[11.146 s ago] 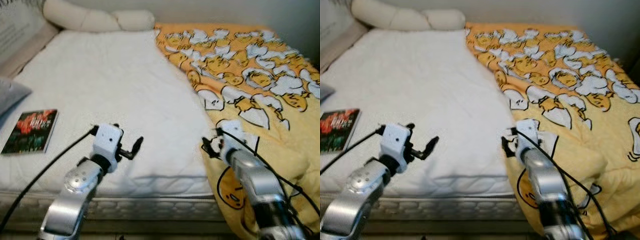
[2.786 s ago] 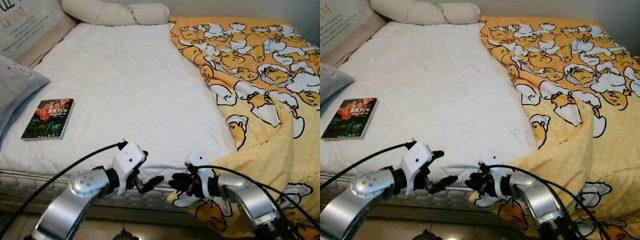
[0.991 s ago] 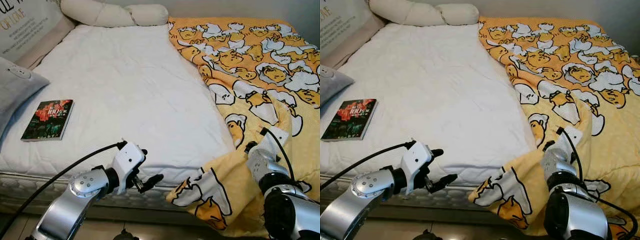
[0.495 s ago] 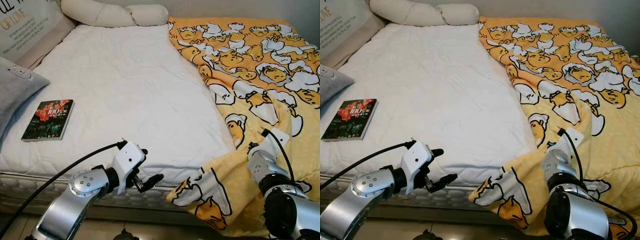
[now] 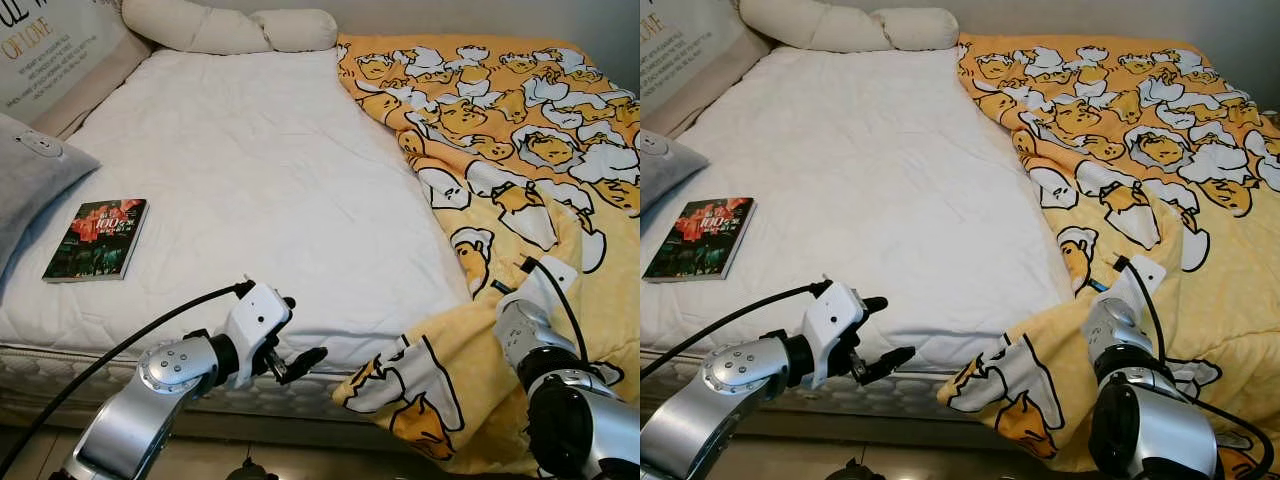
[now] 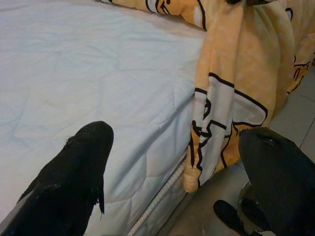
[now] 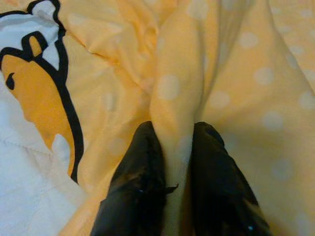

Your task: Clean up the room

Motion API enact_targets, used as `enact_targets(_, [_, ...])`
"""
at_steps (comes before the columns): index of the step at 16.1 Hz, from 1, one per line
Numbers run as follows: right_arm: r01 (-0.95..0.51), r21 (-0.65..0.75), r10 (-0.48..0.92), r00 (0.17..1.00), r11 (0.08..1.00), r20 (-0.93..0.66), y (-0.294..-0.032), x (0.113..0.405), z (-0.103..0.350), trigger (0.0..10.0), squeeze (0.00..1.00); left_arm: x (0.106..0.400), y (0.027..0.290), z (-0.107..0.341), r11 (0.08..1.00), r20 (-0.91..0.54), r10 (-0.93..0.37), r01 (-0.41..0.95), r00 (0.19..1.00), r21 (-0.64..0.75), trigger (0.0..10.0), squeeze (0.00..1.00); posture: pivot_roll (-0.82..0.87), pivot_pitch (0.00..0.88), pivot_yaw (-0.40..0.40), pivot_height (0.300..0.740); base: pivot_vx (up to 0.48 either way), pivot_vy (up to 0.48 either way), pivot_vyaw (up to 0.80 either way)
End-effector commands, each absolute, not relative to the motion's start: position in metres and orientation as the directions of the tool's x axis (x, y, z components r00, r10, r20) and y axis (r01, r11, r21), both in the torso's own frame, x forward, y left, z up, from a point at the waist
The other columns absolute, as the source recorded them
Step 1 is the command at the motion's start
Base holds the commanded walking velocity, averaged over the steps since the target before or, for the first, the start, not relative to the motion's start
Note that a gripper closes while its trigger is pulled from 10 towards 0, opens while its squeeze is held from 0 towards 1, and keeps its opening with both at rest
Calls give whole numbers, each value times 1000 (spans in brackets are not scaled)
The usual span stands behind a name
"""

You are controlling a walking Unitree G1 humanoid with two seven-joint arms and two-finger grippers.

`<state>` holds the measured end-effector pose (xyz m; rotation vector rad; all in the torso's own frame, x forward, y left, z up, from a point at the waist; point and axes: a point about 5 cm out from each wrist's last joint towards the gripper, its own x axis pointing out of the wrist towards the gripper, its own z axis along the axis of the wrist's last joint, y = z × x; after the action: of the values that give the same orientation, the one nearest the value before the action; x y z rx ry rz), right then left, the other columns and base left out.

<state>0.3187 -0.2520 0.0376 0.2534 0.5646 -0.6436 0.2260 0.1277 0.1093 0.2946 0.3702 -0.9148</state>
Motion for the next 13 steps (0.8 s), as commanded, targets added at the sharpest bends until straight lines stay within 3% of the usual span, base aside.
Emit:
enact_targets(1, [611, 35, -492, 670, 791, -556, -248, 321, 39, 0, 0, 230, 128, 112, 582, -423, -707, 806, 566, 106, 10000, 702, 81, 0, 23, 740, 0, 0, 0])
enact_targets(8, [473, 18, -395, 755, 881, -524, -229, 324, 36, 0, 0, 228, 129, 112, 588, -421, -704, 802, 572, 106, 10000, 698, 83, 0, 14, 740, 0, 0, 0])
enact_targets(9, [399, 63, -319, 809, 915, -494, -219, 328, 38, 0, 0, 228, 128, 112, 590, -420, -703, 801, 573, 106, 10000, 702, 83, 0, 13, 740, 0, 0, 0])
enact_targets(10, [124, 117, -65, 907, 985, -415, -189, 333, 43, 0, 0, 227, 128, 111, 591, -420, -703, 800, 574, 105, 10000, 702, 81, 0, 13, 740, 0, 0, 0])
enact_targets(11, [46, 119, 5, 916, 992, -401, -181, 333, 44, 0, 0, 227, 129, 111, 591, -420, -703, 800, 574, 104, 10000, 702, 81, 0, 13, 740, 0, 0, 0])
enact_targets(13, [-265, 154, 304, 879, 952, -368, -151, 321, 41, 0, 0, 226, 129, 111, 591, -421, -703, 800, 574, 103, 10000, 698, 79, 0, 13, 740, 0, 0, 0])
